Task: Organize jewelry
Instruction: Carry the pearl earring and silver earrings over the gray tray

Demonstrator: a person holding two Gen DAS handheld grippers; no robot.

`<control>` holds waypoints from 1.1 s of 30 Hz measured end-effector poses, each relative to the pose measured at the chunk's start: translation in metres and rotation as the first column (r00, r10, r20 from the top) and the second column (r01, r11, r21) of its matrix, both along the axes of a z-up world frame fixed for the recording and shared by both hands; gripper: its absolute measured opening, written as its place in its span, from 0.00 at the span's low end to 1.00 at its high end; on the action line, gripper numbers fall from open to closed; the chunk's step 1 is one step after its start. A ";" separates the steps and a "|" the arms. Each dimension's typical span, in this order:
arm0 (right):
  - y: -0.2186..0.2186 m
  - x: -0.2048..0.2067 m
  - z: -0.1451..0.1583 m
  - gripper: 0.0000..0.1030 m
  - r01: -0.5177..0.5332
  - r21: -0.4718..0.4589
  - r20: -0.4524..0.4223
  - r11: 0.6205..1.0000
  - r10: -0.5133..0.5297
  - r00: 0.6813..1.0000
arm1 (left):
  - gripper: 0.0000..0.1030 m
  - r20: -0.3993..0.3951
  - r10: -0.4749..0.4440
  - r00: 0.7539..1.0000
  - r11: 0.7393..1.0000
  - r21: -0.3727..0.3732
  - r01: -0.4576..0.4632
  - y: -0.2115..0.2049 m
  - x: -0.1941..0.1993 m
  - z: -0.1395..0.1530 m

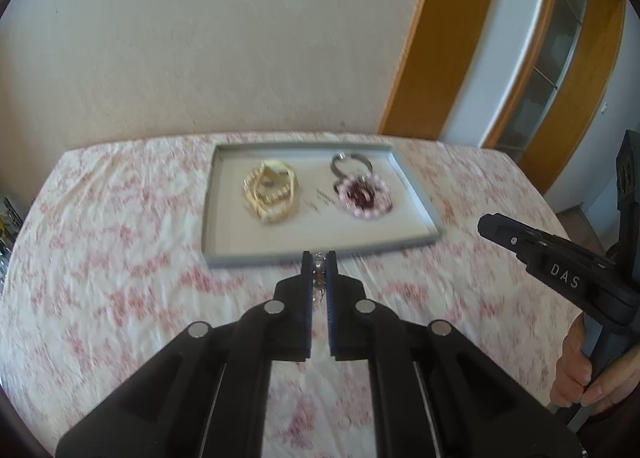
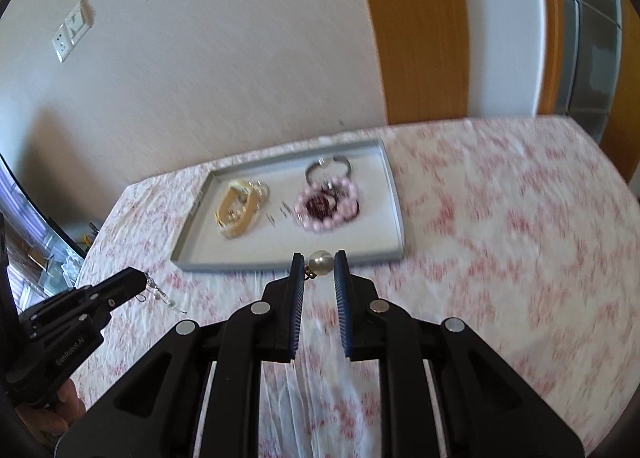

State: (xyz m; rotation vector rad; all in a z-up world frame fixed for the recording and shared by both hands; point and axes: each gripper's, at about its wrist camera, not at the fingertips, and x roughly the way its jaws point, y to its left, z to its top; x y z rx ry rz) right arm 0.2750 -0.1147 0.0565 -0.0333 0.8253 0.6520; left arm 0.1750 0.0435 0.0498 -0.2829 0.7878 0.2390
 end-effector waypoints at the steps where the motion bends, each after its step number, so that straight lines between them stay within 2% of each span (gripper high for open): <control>1: 0.002 0.003 0.003 0.15 -0.004 0.000 0.002 1.000 0.004 1.000 | 0.06 0.002 0.008 1.000 1.000 -0.001 -0.008 0.003 0.003 0.004; 9: 0.026 0.029 0.023 0.15 -0.058 -0.001 0.019 0.998 0.058 0.998 | 0.06 0.022 0.066 0.998 0.998 -0.020 -0.065 0.024 0.030 0.028; 16: 0.043 0.049 0.024 0.15 -0.076 -0.009 0.031 0.997 0.076 0.997 | 0.06 0.032 0.086 0.996 0.996 -0.027 -0.085 0.036 0.050 0.036; 26: 0.064 0.075 0.009 0.15 -0.088 -0.011 0.019 0.996 0.088 0.996 | 0.06 0.012 0.097 0.995 0.995 -0.031 -0.097 0.058 0.079 0.028; 33: 0.088 0.094 -0.024 0.16 -0.098 -0.058 -0.022 0.994 0.097 0.995 | 0.06 -0.018 0.084 0.996 0.995 -0.043 -0.085 0.065 0.097 0.009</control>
